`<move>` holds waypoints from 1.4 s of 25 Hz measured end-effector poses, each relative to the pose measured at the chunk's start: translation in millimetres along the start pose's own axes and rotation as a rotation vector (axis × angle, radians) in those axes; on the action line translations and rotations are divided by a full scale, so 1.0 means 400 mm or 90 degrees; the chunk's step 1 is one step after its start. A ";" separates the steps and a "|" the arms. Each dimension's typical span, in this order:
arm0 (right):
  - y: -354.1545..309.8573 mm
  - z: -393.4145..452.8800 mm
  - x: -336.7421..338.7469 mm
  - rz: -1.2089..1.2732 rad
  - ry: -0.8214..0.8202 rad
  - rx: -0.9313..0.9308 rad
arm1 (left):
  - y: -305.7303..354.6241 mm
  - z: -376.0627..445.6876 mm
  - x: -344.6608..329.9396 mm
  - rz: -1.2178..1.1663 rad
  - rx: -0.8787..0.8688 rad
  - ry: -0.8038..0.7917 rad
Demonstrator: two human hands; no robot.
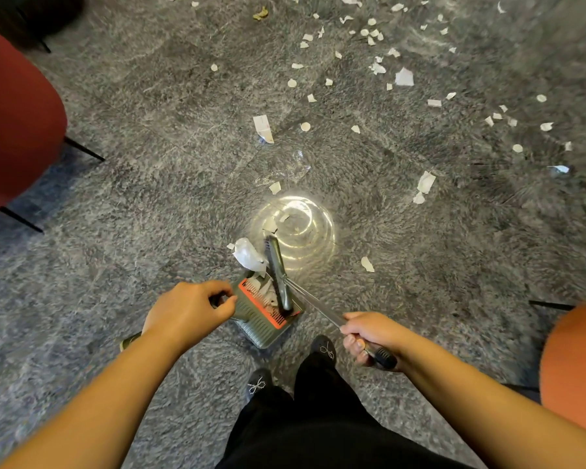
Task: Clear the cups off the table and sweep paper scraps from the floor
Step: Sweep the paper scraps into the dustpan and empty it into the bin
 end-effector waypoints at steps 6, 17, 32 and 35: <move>-0.008 -0.060 0.010 0.092 0.014 0.002 | -0.093 -0.062 0.015 -0.069 0.099 0.036; -0.044 0.011 -0.069 -0.052 0.069 0.074 | -0.293 -0.082 0.103 -0.100 0.208 0.112; -0.137 0.115 -0.354 -0.535 0.072 0.171 | -0.370 -0.089 0.087 -0.103 0.239 0.119; -0.091 0.071 -0.343 -0.538 0.037 0.140 | -0.361 -0.089 0.087 -0.097 0.231 0.105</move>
Point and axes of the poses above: each hand's wrist, its own z-axis towards the middle knuckle, its own x-axis out of the back of the hand, y = z × x, the point moved 4 cm from there along z, towards the middle knuckle, and after that the axes turned 14 degrees about y, right-handed, at the moved point
